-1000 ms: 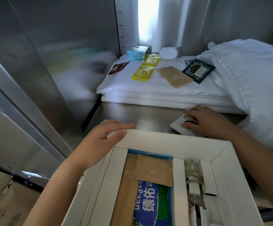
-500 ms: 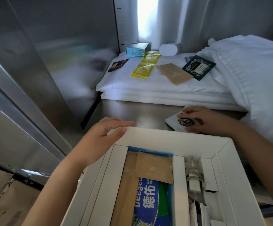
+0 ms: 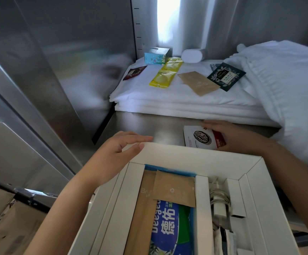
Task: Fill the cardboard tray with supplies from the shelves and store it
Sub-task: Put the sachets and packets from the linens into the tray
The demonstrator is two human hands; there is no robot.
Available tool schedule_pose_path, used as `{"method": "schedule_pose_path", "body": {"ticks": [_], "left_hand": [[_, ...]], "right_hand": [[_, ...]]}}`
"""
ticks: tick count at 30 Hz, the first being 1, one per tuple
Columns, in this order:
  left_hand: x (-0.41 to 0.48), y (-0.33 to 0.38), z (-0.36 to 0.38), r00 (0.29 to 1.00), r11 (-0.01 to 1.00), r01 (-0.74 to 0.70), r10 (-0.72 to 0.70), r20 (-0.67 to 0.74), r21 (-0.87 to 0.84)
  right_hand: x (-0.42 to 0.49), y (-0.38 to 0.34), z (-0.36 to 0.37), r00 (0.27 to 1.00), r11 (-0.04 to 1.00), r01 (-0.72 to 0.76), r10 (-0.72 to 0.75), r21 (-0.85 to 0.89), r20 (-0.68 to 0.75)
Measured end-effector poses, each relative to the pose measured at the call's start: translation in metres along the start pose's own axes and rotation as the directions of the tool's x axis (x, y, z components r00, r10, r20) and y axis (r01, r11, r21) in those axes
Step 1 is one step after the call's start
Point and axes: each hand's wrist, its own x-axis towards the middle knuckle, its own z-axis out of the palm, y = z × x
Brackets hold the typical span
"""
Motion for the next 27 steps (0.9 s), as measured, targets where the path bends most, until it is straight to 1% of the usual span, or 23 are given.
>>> {"method": "schedule_pose_path", "body": {"ticks": [3, 6, 9, 15, 19, 24, 27], "left_hand": [[0.000, 0.001, 0.000, 1.000, 1.000, -0.001, 0.001, 0.004, 0.006], [0.000, 0.001, 0.000, 1.000, 1.000, 0.005, -0.005, 0.000, -0.003], [0.000, 0.000, 0.001, 1.000, 1.000, 0.004, -0.004, -0.004, -0.008], [0.001, -0.002, 0.000, 1.000, 1.000, 0.003, -0.003, -0.004, 0.005], [0.001, -0.002, 0.000, 1.000, 1.000, -0.003, 0.003, -0.001, 0.010], [0.001, -0.001, 0.000, 1.000, 1.000, -0.005, 0.005, -0.001, 0.017], [0.001, -0.001, 0.000, 1.000, 1.000, -0.005, 0.005, -0.003, 0.014]], "right_hand": [[0.001, -0.002, 0.002, 1.000, 0.998, -0.015, 0.014, 0.062, 0.007], [0.001, -0.004, 0.001, 1.000, 0.999, -0.019, 0.019, 0.050, -0.002], [0.000, -0.008, 0.000, 0.999, 1.000, -0.021, 0.022, 0.021, -0.045], [-0.005, -0.010, -0.010, 0.994, 0.997, -0.038, 0.045, 0.064, -0.101], [-0.007, -0.011, -0.011, 0.994, 0.997, -0.055, 0.059, 0.045, -0.094], [-0.007, -0.009, -0.009, 0.992, 0.996, -0.066, 0.072, 0.062, -0.100], [-0.004, -0.005, -0.005, 0.995, 0.996, -0.077, 0.079, 0.033, -0.064]]}}
